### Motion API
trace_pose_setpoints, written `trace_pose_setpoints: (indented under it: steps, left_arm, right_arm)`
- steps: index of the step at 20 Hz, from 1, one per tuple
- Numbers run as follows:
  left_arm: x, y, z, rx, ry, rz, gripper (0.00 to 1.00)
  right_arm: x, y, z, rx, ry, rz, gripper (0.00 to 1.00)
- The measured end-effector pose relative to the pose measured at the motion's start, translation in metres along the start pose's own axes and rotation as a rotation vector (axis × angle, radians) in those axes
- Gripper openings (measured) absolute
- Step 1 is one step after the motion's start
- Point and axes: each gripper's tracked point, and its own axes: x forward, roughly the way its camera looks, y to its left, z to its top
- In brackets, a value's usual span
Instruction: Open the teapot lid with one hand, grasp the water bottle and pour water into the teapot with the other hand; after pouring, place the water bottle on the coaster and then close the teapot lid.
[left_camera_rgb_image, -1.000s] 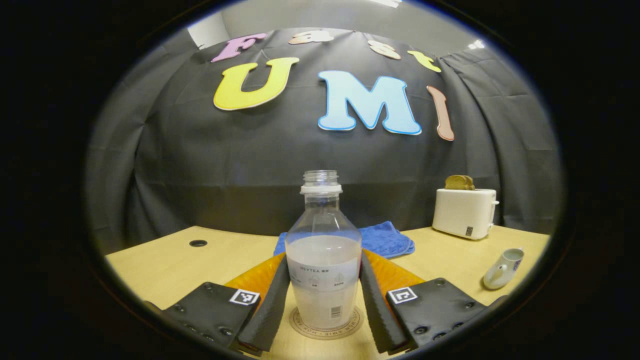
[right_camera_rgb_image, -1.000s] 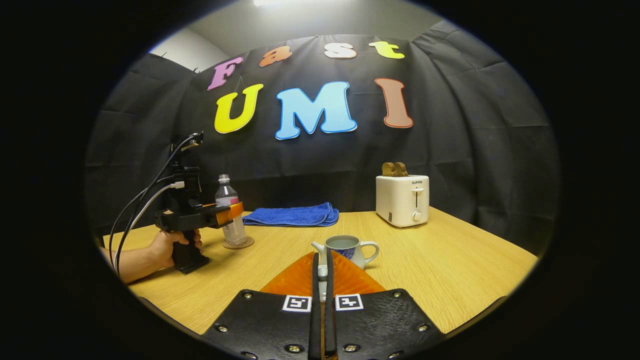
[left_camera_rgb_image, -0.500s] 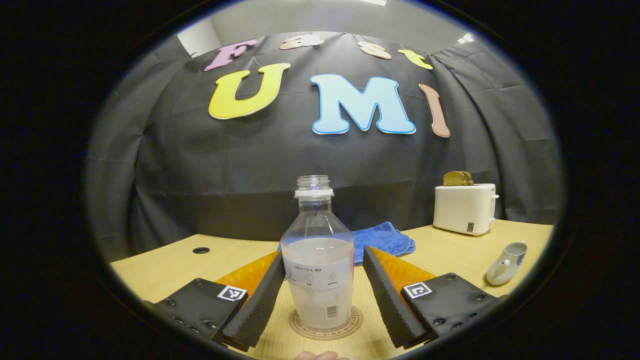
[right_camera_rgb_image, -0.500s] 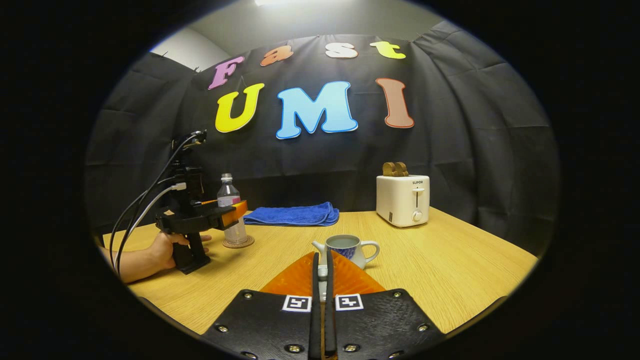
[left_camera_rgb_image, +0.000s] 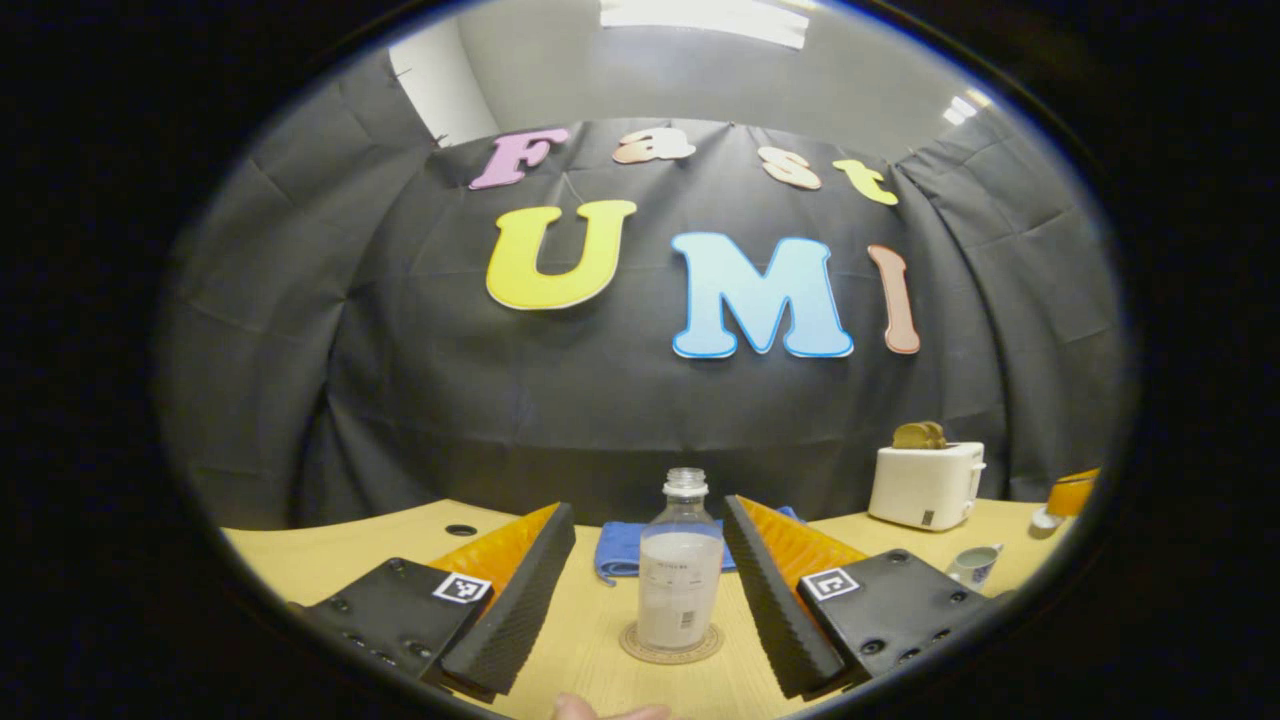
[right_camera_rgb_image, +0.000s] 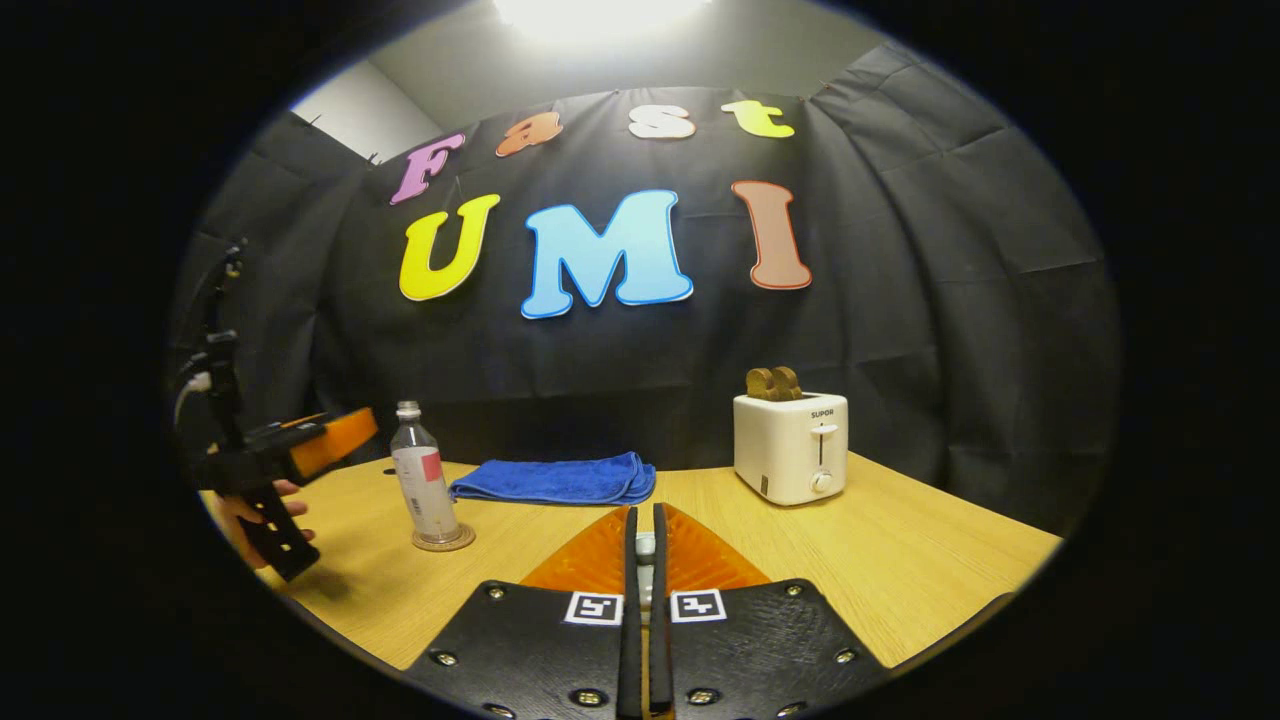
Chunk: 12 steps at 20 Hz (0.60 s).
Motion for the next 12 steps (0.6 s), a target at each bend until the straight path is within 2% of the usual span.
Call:
trace_pose_setpoints:
  steps: [3,6,12]
  left_arm:
    - [-0.048,-0.006,-0.006,-0.051,0.018,-0.032,1.00]
    - [-0.075,0.002,-0.007,-0.056,0.011,-0.014,1.00]
    - [-0.077,-0.005,-0.038,-0.047,0.106,-0.026,1.00]
  right_arm:
    - [0.031,-0.004,-0.016,0.015,0.053,-0.018,0.03]
    - [0.044,0.001,-0.014,-0.036,0.036,-0.023,0.03]
    - [0.055,-0.003,-0.030,-0.043,0.073,-0.039,0.03]
